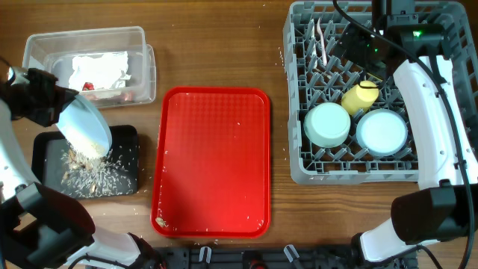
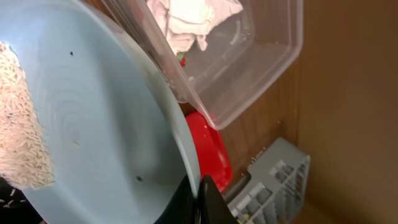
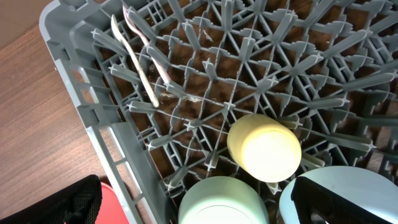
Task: Sort waste into correct bins and load items into the dishwasher rack
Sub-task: 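Tilt the plate to dump the rice scraps onto the black tray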
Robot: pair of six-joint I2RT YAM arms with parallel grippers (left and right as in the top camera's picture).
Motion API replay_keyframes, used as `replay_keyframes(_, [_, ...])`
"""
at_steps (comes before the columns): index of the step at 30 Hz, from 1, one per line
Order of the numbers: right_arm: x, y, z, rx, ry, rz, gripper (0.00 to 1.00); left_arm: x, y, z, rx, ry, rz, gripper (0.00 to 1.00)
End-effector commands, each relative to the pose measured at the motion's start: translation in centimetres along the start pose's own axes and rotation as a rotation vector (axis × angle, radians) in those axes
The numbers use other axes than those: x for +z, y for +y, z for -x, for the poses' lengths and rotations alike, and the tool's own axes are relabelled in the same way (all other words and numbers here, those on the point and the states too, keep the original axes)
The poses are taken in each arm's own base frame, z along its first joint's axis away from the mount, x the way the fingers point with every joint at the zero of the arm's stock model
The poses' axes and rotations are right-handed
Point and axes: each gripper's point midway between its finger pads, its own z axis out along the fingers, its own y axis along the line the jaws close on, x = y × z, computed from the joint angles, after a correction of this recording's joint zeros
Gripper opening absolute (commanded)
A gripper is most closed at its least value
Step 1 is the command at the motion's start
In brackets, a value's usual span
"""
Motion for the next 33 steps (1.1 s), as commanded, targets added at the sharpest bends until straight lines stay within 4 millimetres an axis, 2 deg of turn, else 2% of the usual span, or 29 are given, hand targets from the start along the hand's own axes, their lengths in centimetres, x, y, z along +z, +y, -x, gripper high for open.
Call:
replay_keyframes(1, [-1.3,-0.3,0.5,0.006,-0.040,0.003,1.00,-2.3,-1.4,-0.2,0.076,0.024,-0.147,0.04])
replay_keyframes(7, [-1.3,-0.3,0.5,0.006,-0.040,0.003,1.00,-3.0,-0.4,-0.3,0.038,0.068,-0.229,0.04])
replay_keyframes(12, [-1.3,-0.3,0.5,0.006,-0.040,0.003,1.00,-2.2,1.4,0.0,-0.002,0.086,-0.272,0.04])
replay_keyframes(14, [-1.3,-0.3,0.6,0.006,-0.040,0.003,1.00,-2.0,2.0,-0.5,-0.035,0.117,-0.303,0.04])
replay_keyframes(17, [-1.3,-0.3,0.5,0.006,-0.040,0.003,1.00,-2.6,1.4,-1.3,0.023,0.150,-0.430,0.04])
replay_keyframes(21, [-1.3,-0.3,0.5,0.006,-0.040,0.003,1.00,-3.0,2.2,-1.1,-0.004,0.145,-0.444,0.04])
replay_keyframes(24, [-1.3,-0.3,0.5,0.006,-0.040,0.003,1.00,-3.3,2.4,-0.8,0.046,0.123,-0.458,0.04])
replay_keyframes(33, [-1.3,-0.3,0.5,0.006,-0.040,0.003,1.00,-3.7,2.3,-2.1,0.078,0.155,-0.478,0.04])
